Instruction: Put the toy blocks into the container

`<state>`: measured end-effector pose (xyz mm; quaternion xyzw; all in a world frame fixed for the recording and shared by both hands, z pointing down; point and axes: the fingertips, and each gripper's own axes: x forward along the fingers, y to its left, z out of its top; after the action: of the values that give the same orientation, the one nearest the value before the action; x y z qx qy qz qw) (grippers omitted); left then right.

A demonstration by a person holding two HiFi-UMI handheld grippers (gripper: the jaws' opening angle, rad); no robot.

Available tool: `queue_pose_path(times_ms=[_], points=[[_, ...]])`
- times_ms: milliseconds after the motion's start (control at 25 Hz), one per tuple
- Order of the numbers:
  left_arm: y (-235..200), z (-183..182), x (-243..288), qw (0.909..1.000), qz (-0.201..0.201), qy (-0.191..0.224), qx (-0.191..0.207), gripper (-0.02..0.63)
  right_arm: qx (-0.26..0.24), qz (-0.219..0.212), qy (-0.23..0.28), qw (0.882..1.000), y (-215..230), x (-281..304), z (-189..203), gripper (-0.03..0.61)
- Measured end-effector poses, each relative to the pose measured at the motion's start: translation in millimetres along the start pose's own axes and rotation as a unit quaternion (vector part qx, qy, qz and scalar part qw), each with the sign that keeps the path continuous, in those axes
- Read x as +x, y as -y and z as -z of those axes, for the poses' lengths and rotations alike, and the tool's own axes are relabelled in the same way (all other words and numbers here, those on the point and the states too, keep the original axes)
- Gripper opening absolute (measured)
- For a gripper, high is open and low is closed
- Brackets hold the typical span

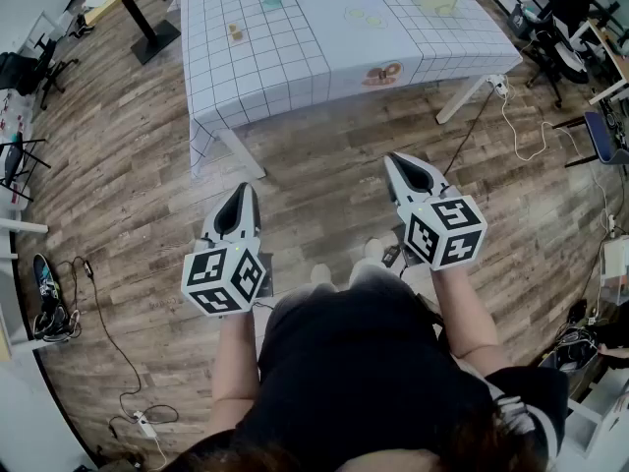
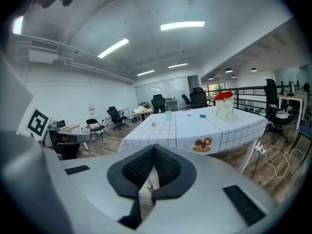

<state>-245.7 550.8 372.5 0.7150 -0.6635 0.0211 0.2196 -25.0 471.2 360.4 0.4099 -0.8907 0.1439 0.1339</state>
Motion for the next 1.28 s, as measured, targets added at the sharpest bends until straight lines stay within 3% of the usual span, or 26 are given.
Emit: queue_pose_path(times_ms=[320, 680, 880, 1040, 1280], points=[[-17, -1, -7, 1.0, 0.006, 0.006, -0.002, 0.028, 0.015, 0.001, 0.006, 1.0, -16, 5, 5, 0.015], [-10, 6, 14, 0.9993, 0.027, -0.014, 0.024, 0.028, 0.013, 0.0, -0.01, 1.0, -22, 13, 10, 0.015], [-7, 5, 38, 0.9983, 0.008, -0.028, 0.05, 0.028, 0.011, 0.004, -0.009, 1.0, -3, 34, 2, 0.016], [-1, 0, 66, 0.9994, 0.016, -0.021, 0.023, 0.026, -0.006, -0.007, -0.015, 1.0, 17, 55, -5, 0.017], [2, -12, 117, 0.9996, -0.019, -0.023, 0.002, 0.026, -0.012, -0.05, -0.03, 0.998, 51, 97, -22, 0.015]])
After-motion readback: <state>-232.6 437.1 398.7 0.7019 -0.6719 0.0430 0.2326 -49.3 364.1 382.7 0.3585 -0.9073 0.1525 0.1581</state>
